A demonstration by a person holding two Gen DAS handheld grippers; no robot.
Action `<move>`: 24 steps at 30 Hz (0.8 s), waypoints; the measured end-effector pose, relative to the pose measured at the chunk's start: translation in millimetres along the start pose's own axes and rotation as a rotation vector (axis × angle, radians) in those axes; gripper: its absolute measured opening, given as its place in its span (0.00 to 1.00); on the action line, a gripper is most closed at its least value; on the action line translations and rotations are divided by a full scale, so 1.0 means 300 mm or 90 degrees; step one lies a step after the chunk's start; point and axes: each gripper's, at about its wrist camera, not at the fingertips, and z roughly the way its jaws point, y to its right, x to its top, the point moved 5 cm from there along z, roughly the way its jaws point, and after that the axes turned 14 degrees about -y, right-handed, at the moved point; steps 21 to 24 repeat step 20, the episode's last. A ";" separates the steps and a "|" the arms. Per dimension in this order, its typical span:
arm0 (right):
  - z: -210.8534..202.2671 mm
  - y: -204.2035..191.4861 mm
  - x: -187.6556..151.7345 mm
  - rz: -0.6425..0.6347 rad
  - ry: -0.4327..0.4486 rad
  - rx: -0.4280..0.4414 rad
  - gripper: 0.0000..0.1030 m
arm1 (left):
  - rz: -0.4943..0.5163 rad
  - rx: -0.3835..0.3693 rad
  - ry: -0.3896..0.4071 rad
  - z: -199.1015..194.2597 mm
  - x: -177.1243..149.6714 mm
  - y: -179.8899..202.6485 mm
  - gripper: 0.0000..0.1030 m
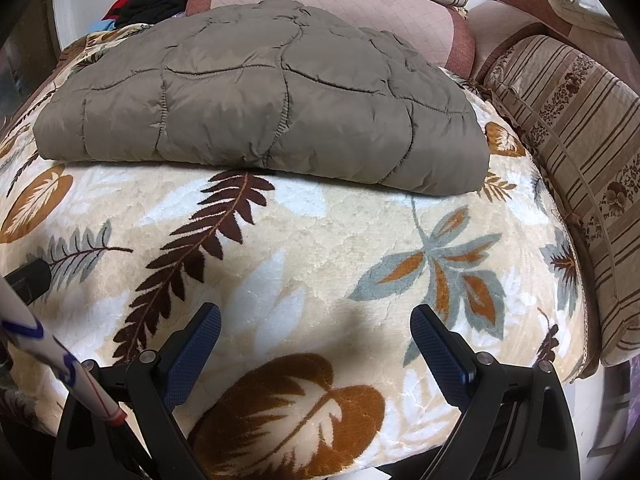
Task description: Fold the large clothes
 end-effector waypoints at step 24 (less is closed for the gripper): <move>-0.002 -0.003 -0.002 -0.008 0.004 0.007 0.95 | 0.006 0.004 -0.001 0.001 -0.003 0.010 1.00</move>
